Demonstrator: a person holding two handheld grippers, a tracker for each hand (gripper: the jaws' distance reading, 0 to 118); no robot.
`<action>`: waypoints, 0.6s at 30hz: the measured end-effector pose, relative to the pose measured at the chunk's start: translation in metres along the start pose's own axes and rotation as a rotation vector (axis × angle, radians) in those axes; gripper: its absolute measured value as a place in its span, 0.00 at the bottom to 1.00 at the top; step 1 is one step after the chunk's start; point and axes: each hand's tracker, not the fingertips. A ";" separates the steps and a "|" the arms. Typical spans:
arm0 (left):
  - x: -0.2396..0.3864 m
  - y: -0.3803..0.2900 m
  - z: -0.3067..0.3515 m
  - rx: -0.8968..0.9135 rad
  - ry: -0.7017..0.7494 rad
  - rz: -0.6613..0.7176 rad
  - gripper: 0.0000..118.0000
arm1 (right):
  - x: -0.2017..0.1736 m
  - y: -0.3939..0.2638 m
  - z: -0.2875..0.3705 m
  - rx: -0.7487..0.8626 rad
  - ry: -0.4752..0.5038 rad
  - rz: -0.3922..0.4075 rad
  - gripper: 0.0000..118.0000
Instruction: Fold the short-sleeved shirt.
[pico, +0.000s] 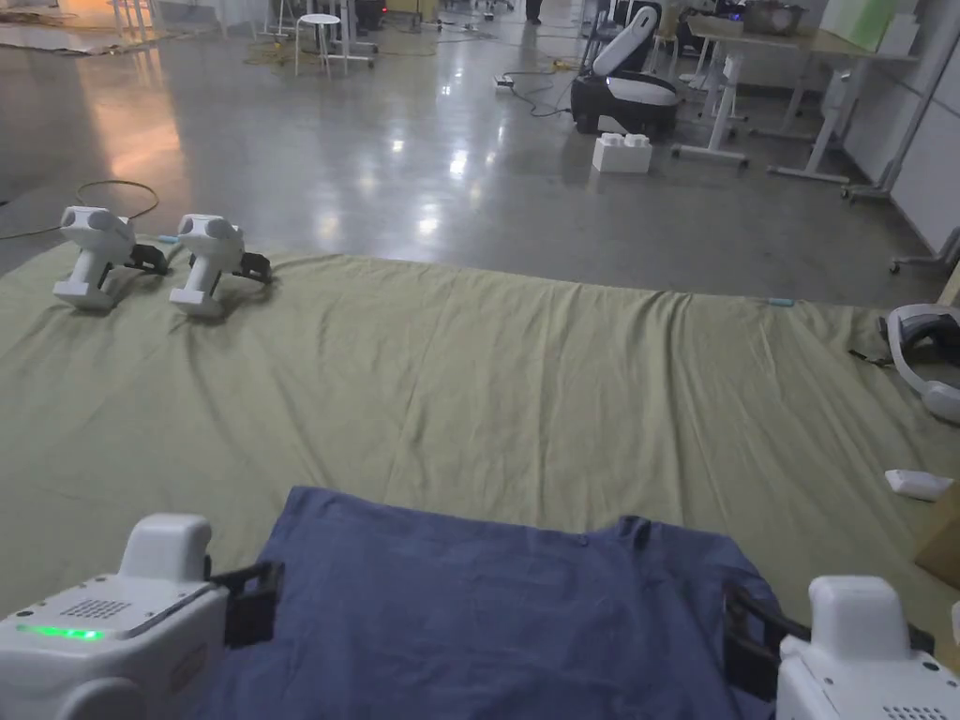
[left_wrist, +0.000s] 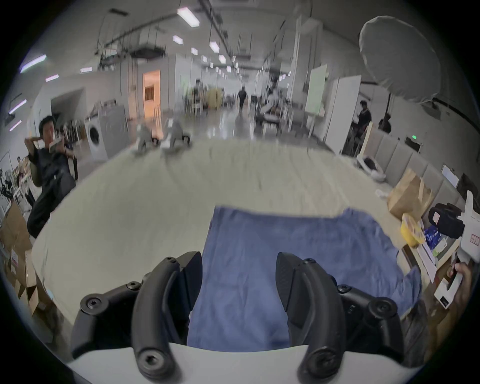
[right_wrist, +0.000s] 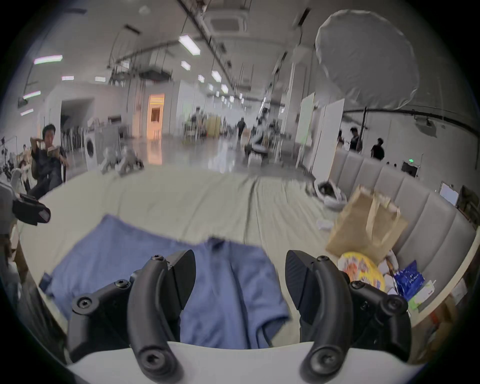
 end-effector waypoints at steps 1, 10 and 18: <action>0.009 0.006 0.003 0.052 0.012 -0.008 0.58 | -0.006 0.005 0.002 0.049 -0.005 -0.012 0.67; 0.059 0.015 0.011 0.263 0.029 -0.001 0.25 | -0.050 0.012 -0.002 0.220 -0.002 -0.097 0.25; 0.073 0.002 0.011 0.320 0.033 -0.049 0.01 | -0.058 0.008 -0.008 0.249 -0.044 -0.163 0.06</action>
